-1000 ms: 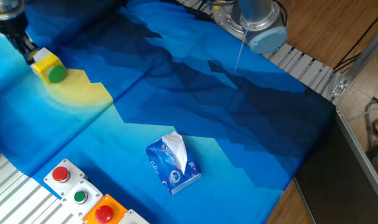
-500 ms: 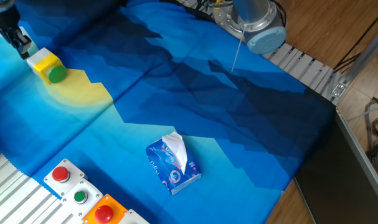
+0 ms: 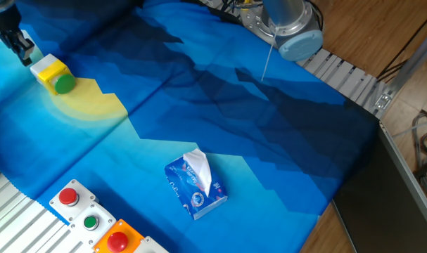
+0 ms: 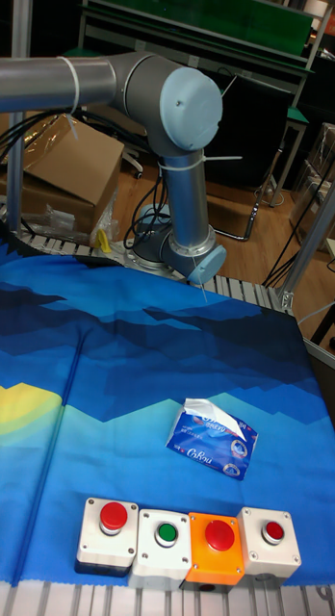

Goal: Press the button horizontally

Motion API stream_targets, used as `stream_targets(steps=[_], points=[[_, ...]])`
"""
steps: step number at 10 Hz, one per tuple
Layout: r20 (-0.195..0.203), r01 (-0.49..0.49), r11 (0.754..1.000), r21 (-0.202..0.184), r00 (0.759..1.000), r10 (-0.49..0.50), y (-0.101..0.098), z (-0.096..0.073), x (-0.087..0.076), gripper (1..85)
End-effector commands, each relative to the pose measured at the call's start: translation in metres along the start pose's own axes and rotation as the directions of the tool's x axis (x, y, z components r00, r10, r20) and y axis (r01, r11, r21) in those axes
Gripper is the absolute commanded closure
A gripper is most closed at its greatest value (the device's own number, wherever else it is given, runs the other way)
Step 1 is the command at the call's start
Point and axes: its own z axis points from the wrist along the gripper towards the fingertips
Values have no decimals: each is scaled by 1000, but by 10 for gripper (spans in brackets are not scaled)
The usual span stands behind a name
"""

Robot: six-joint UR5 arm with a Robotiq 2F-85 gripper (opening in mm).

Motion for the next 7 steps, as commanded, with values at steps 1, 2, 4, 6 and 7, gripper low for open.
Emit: stream_targets(steps=[1,2,4,6,7], points=[[13,-3,1000,-6,1000,3,1,-1,-3,847],[14,3,1000,-5,1000,-3,1,-1,-3,847],[11,66,997,26,998,-66,-7,-1,-3,847],[19,135,990,-44,991,-134,12,-1,-3,847],[33,173,982,-69,985,-171,19,-2,-5,847]])
